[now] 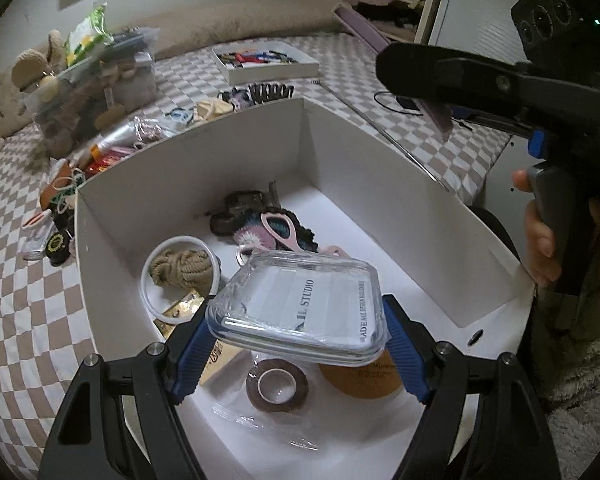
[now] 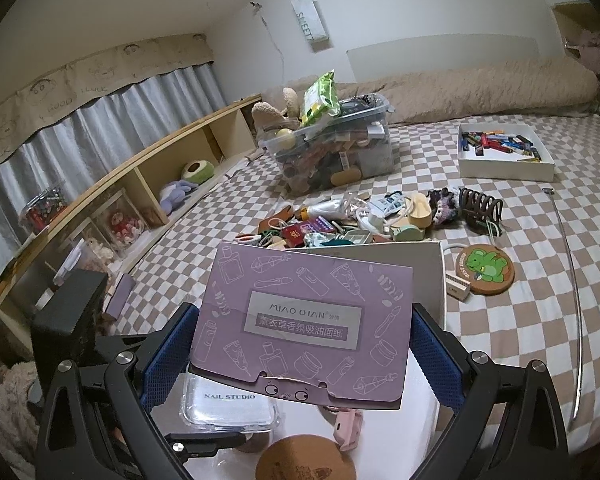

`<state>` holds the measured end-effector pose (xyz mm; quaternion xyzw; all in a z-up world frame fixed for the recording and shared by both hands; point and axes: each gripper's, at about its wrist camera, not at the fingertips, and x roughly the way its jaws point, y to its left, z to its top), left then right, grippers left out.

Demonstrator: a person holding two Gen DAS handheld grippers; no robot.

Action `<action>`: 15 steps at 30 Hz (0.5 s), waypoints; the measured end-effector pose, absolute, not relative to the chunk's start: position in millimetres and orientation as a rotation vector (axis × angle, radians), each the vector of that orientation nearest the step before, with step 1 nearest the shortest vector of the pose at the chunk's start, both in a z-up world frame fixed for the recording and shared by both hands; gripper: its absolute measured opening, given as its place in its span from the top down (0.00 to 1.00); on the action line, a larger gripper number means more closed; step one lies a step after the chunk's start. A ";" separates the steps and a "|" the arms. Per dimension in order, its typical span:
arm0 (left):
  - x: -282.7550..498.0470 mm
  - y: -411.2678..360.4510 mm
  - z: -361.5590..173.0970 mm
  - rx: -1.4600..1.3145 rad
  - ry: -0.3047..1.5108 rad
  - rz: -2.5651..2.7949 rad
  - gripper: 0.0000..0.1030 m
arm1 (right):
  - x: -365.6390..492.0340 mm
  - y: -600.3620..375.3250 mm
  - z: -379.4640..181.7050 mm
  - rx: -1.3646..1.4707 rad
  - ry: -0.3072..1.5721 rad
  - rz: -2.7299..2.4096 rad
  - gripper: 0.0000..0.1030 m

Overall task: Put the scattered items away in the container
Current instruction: 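Lower the clear nail-studio case into the white box and open the left tool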

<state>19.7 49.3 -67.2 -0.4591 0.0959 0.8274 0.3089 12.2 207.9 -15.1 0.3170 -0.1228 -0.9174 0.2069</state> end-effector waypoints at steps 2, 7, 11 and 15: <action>14.9 48.5 -69.8 -1.246 0.244 2.176 0.23 | 11.2 207.1 -17.2 0.891 -0.342 -2.549 0.02; 6.8 45.0 -76.8 -1.312 0.233 2.193 0.08 | 9.7 206.0 -22.0 0.920 -0.327 -2.538 0.02; 5.9 39.6 -77.2 -1.310 0.220 2.209 0.06 | 10.0 205.9 -25.3 0.944 -0.306 -2.539 0.02; 4.7 35.9 -73.8 -1.293 0.210 2.234 0.06 | 10.7 204.9 -26.9 0.957 -0.304 -2.536 0.02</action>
